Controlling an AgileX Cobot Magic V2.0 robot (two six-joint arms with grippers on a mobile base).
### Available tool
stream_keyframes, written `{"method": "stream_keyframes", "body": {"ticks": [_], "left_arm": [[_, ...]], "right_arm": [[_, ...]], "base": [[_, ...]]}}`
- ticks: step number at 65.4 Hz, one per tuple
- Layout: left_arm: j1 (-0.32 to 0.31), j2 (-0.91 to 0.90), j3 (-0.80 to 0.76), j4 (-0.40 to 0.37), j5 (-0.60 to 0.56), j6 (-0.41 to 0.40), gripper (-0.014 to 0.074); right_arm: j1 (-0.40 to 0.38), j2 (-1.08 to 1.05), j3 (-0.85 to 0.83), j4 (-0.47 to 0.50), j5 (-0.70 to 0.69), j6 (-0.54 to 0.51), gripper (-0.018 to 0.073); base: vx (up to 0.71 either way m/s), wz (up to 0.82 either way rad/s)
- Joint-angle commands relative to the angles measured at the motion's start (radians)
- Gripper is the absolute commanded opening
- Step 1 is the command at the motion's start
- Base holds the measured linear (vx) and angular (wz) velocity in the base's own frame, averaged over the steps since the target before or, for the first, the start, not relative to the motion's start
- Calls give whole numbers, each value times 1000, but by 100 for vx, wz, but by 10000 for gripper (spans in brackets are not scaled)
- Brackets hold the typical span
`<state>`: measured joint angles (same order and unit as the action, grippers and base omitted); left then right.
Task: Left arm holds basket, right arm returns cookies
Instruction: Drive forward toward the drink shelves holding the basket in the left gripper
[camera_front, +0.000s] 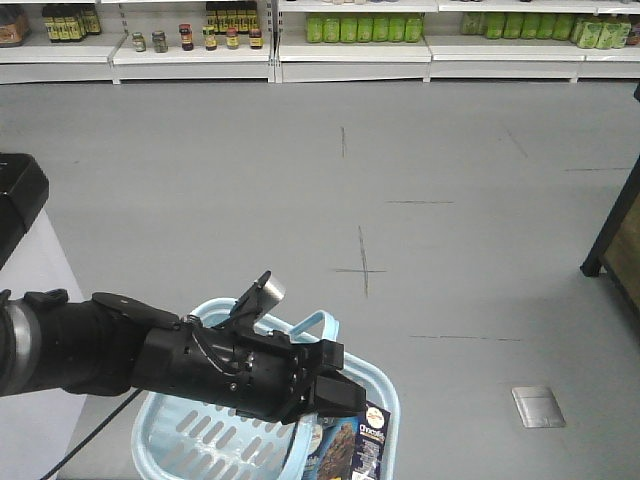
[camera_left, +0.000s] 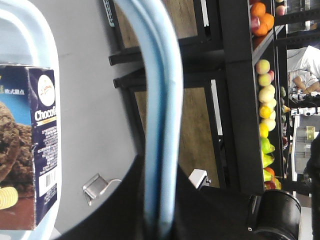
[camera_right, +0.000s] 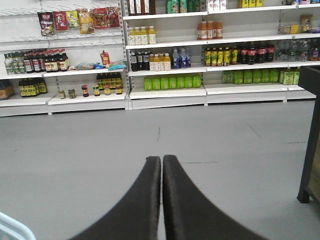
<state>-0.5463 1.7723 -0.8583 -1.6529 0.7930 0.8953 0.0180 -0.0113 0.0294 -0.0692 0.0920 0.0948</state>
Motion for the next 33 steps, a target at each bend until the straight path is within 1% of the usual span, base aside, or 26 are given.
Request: {"method": "stream_keyframes", "body": {"ticks": [1, 33], "left_arm": [[-5, -46, -24, -54, 58, 9, -6], [-5, -46, -24, -54, 58, 9, -6]], "right_arm": [[-2, -10, -1, -10, -77, -2, -9], [-2, -10, -1, -10, -77, -2, -9]], "base": [[36, 2], [35, 4]]}}
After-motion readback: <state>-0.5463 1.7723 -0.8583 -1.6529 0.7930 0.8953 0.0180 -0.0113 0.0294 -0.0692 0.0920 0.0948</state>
